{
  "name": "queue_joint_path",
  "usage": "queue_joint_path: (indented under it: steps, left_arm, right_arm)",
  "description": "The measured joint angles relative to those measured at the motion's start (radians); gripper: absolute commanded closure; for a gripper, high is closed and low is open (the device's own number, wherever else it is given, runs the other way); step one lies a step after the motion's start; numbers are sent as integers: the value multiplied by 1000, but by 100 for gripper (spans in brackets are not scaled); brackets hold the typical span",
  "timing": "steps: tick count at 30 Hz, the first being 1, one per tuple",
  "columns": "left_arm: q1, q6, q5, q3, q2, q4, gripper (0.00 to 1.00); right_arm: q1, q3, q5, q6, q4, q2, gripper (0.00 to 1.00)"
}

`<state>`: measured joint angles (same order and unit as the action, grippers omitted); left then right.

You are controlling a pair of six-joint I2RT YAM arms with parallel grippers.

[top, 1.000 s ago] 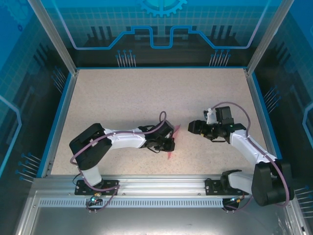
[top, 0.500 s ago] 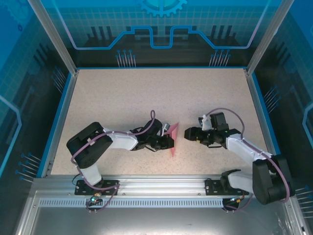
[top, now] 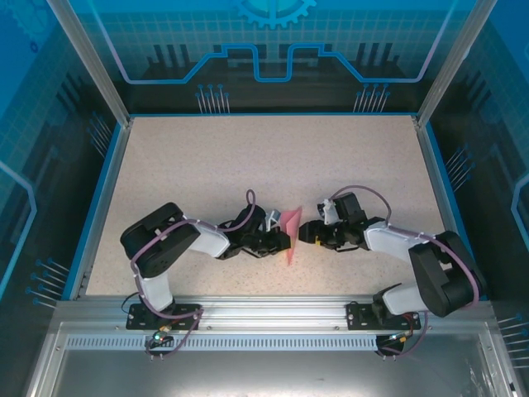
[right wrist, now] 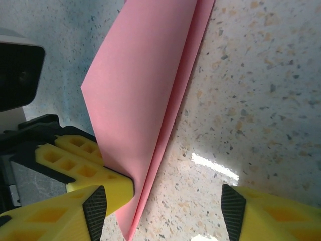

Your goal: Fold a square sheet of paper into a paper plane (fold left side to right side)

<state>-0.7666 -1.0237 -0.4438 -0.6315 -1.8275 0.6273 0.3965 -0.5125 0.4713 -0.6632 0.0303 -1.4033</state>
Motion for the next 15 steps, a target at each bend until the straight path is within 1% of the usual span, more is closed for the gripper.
queue_joint_path:
  steps: [6,15]
  left_arm:
    - [3,-30,-7,18,-14,55,91]
    - [6,-51,-7,23,-14,86,91]
  right_arm:
    - [26,-23,-12,-45,-55,-55,43]
    - [38,-65,-36,-89,-108,-123,51]
